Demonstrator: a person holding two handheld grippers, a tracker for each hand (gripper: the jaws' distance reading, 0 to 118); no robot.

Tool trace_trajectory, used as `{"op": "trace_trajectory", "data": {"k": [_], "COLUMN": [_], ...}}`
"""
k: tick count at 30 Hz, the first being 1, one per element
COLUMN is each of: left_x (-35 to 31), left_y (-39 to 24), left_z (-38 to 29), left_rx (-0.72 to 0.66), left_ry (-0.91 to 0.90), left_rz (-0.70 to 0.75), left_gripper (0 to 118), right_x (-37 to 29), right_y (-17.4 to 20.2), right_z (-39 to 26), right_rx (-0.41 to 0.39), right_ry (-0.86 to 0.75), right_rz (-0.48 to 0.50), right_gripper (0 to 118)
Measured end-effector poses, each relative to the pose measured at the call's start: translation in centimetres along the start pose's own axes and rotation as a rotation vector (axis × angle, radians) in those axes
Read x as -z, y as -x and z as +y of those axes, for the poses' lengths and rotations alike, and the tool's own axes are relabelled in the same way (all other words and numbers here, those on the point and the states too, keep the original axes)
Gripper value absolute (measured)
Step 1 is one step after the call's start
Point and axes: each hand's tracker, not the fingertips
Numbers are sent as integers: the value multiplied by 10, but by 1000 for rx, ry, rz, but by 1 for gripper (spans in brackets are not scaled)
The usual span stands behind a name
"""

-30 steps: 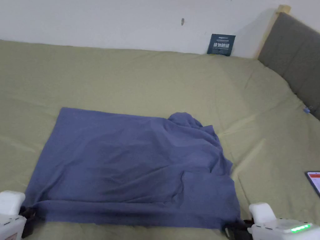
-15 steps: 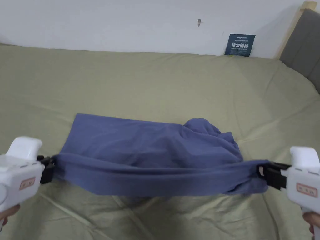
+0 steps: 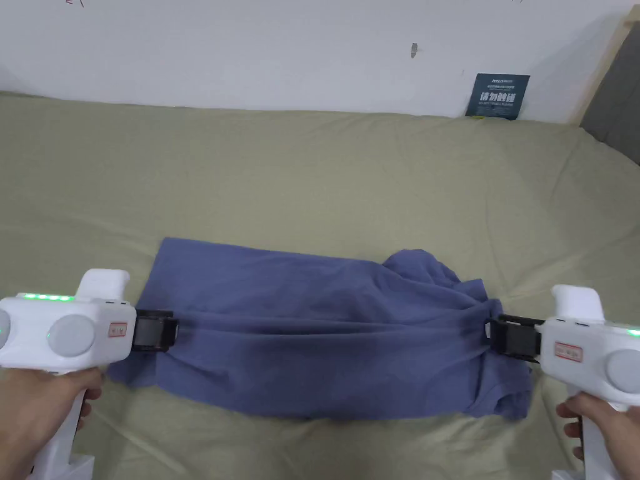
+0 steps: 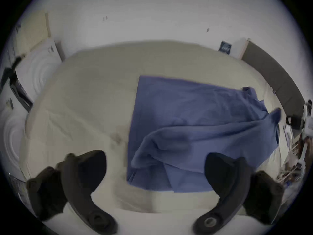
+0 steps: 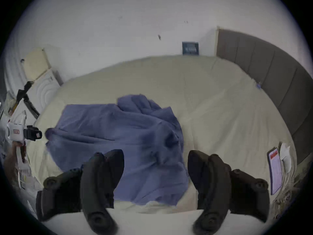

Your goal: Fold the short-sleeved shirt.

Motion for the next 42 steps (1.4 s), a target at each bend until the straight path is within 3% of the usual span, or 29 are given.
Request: {"op": "trace_trajectory", "data": {"k": [4,7,8,9,10,11,13,17,18,20,21,27,31,33,34,35,36,38,42], "left_x": [-75,-112,-118,-122,-121,-107,-99,-58,-49,-25,-10,53,85,87,83,68,62,53,40], "left_y": [-6,-15,-16,-16,-15,-1,14,35,39,33,36,34,37,35,35,27,24,14,17], "left_z": [-40,-83,-95,-108,-118,-124,-133,-122,-117,-100,-91,-52,-41,-39,-37,-35,-35,-36,-37], "left_rx": [22,-5,-14,-31,-56,-73,-121,-128,-133,-105,-85,-31,-27,-30,-31,-42,-55,-3,-34], "left_ry": [-294,-338,-319,-292,-242,-190,-163,-107,-96,-52,-13,31,122,117,118,117,106,77,91], "left_rz": [59,103,104,103,110,103,7,44,43,80,93,189,191,180,168,121,87,155,119], "left_gripper": [117,111,96,47,4,0,0,0,15,94,118,115,92,88,83,71,48,4,4], "right_x": [-74,-106,-113,-116,-122,-126,-125,-123,-122,-119,-116,-99,-74,-51,-35,-21,-8,19,54], "right_y": [27,46,50,56,59,63,63,62,59,53,54,35,17,5,-3,-9,-15,-18,-20], "right_z": [-32,-62,-71,-78,-85,-93,-98,-104,-105,-107,-104,-99,-92,-87,-85,-84,-84,-85,-76], "right_rx": [-30,-28,-21,-14,-18,-18,-27,-39,-38,-29,-27,-37,-33,-23,-8,-11,5,-20,-37], "right_ry": [-204,-253,-250,-259,-261,-270,-218,-184,-177,-154,-143,-88,-42,4,48,80,96,89,120], "right_rz": [39,22,16,12,9,-21,37,17,11,0,-7,-64,-118,-144,-162,-182,-166,-165,-146], "right_gripper": [82,80,72,27,1,1,1,1,1,1,1,1,1,3,15,47,79,82,82]}}
